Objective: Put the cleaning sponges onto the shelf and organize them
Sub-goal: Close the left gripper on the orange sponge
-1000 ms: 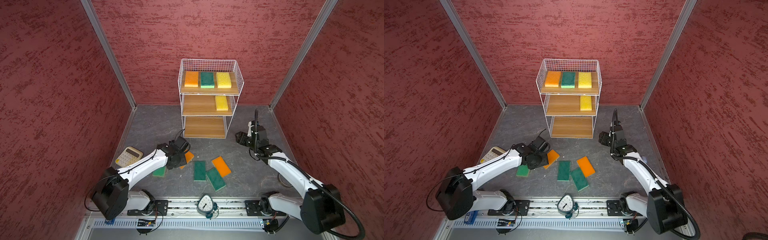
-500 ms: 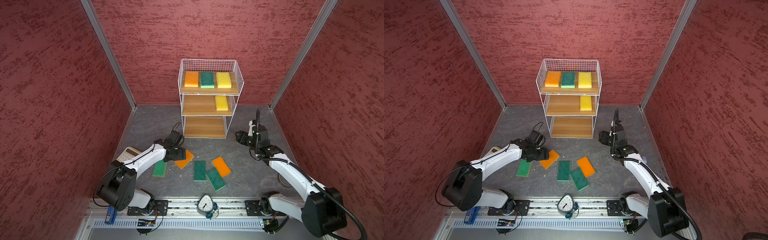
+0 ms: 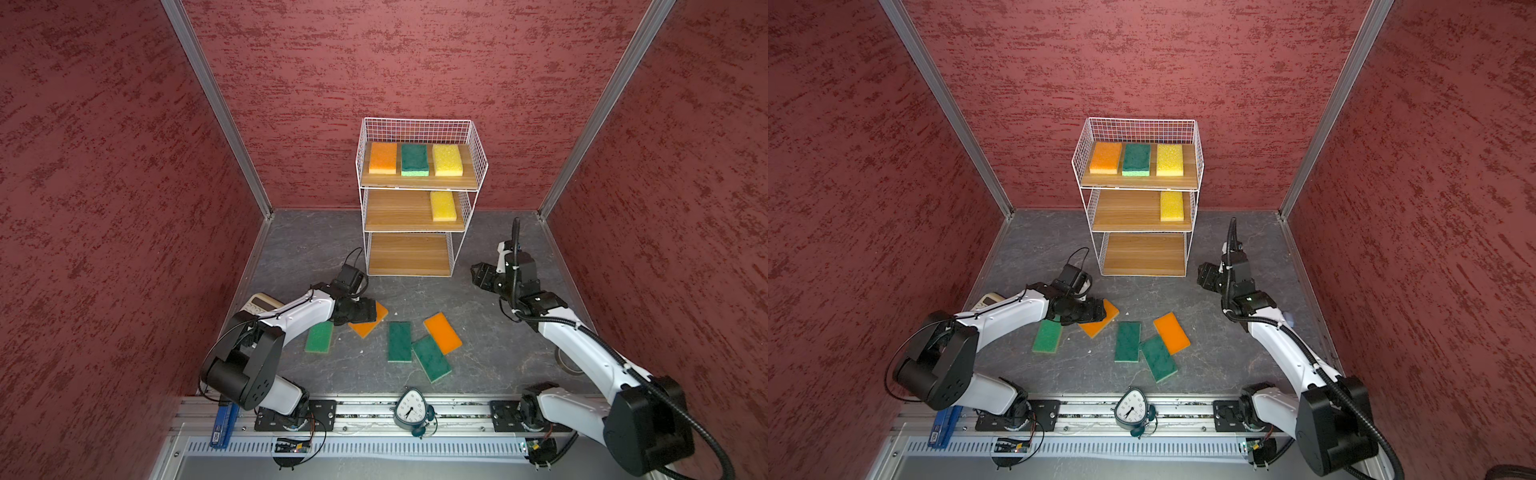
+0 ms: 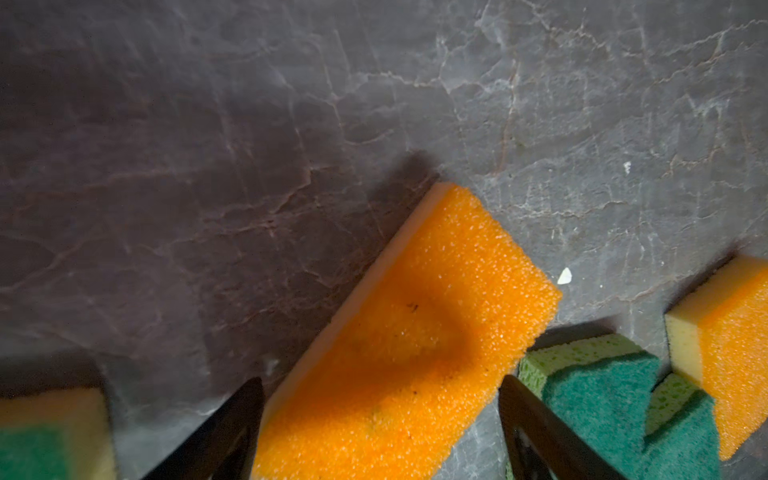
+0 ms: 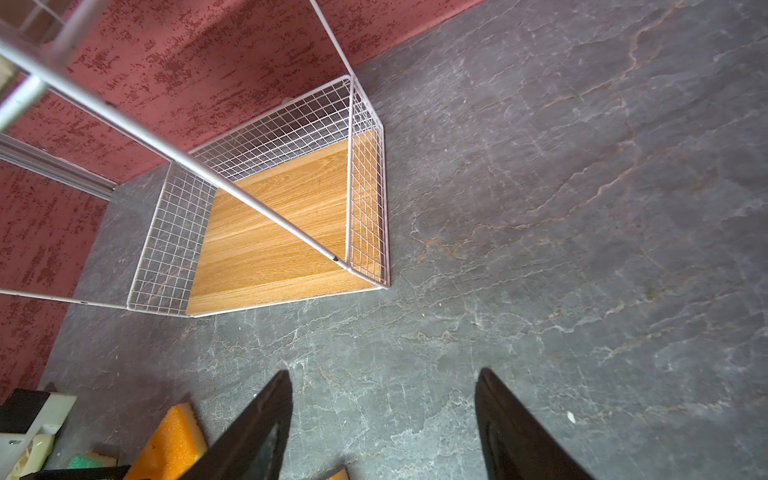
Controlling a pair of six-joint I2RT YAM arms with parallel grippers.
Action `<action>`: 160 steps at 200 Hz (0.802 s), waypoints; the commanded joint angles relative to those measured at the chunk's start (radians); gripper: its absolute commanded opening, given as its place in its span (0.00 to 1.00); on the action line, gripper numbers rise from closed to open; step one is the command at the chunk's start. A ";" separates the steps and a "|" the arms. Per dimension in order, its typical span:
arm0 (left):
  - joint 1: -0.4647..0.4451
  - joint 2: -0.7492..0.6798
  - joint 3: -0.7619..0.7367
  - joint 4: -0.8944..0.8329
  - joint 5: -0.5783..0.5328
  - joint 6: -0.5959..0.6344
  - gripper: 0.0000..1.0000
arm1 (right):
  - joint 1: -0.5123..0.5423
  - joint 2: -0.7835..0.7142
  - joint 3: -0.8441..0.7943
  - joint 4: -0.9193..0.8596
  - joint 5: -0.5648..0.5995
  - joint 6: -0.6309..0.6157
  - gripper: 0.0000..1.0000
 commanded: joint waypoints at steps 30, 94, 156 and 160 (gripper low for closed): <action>-0.066 -0.047 -0.018 -0.014 0.027 -0.005 0.88 | -0.006 -0.035 0.010 0.006 -0.006 0.002 0.71; -0.195 0.001 -0.004 -0.083 -0.126 -0.041 0.89 | -0.005 -0.043 -0.004 0.005 -0.009 0.006 0.71; -0.277 0.083 0.029 -0.108 -0.251 -0.059 0.88 | -0.006 -0.039 -0.015 0.009 -0.008 0.010 0.71; -0.280 0.086 0.031 -0.106 -0.258 -0.057 0.88 | -0.006 -0.039 -0.015 0.008 -0.007 0.010 0.71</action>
